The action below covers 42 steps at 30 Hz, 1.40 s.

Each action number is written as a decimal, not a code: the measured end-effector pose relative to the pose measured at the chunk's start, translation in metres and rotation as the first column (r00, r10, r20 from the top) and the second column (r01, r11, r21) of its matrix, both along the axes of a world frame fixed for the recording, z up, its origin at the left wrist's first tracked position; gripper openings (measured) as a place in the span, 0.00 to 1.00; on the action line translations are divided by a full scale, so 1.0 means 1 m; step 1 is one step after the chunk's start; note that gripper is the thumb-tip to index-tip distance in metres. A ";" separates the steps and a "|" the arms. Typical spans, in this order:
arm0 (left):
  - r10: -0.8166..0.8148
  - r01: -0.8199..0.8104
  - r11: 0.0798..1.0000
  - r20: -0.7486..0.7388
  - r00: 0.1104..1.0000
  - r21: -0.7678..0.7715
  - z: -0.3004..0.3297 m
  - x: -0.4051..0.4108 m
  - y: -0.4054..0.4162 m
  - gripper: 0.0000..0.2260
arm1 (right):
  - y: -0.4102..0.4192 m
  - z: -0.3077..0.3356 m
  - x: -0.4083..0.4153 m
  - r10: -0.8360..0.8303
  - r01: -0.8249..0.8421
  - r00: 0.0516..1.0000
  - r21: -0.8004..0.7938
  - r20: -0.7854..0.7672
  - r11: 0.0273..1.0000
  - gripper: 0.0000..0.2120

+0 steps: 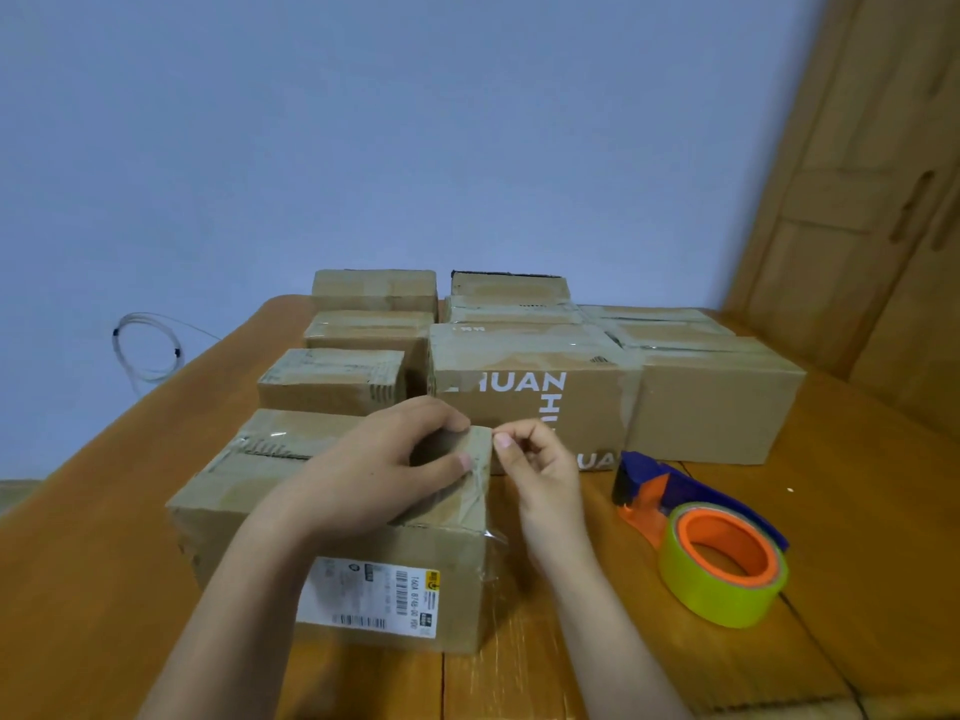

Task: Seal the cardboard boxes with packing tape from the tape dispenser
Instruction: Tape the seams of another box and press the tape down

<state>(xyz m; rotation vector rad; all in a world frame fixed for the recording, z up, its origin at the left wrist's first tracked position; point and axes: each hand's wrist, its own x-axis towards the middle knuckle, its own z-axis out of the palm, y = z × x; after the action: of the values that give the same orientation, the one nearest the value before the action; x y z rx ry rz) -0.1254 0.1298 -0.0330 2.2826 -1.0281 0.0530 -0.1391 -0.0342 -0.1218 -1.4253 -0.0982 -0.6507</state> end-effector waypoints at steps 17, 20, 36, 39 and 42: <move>0.054 -0.054 0.998 -0.020 0.998 0.012 -0.001 0.000 -0.002 0.13 | 0.016 -0.008 -0.008 -0.298 0.316 0.941 -0.101 0.158 0.943 0.06; 0.063 -0.063 0.998 -0.016 0.998 0.017 0.000 -0.001 -0.003 0.13 | 0.018 -0.009 -0.014 -0.265 0.288 0.949 -0.133 0.170 0.948 0.05; 0.062 -0.061 0.998 -0.048 0.997 0.022 0.001 -0.002 -0.001 0.14 | 0.033 -0.011 -0.083 -0.222 0.230 0.954 -0.015 0.203 0.973 0.12; 0.062 -0.062 0.998 -0.056 0.997 0.003 0.001 -0.002 -0.001 0.14 | 0.044 -0.010 -0.089 -0.169 0.188 0.972 -0.112 0.162 0.976 0.12; 0.055 -0.055 0.998 -0.048 0.997 0.009 0.001 -0.003 -0.001 0.14 | 0.053 -0.007 -0.088 -0.220 0.237 0.964 -0.110 0.149 0.965 0.07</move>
<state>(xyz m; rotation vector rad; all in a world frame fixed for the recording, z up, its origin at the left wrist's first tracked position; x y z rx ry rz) -0.1280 0.1285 -0.0320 2.3078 -0.9422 0.0163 -0.2275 0.0188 -0.1291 -1.5270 -0.0838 -0.9472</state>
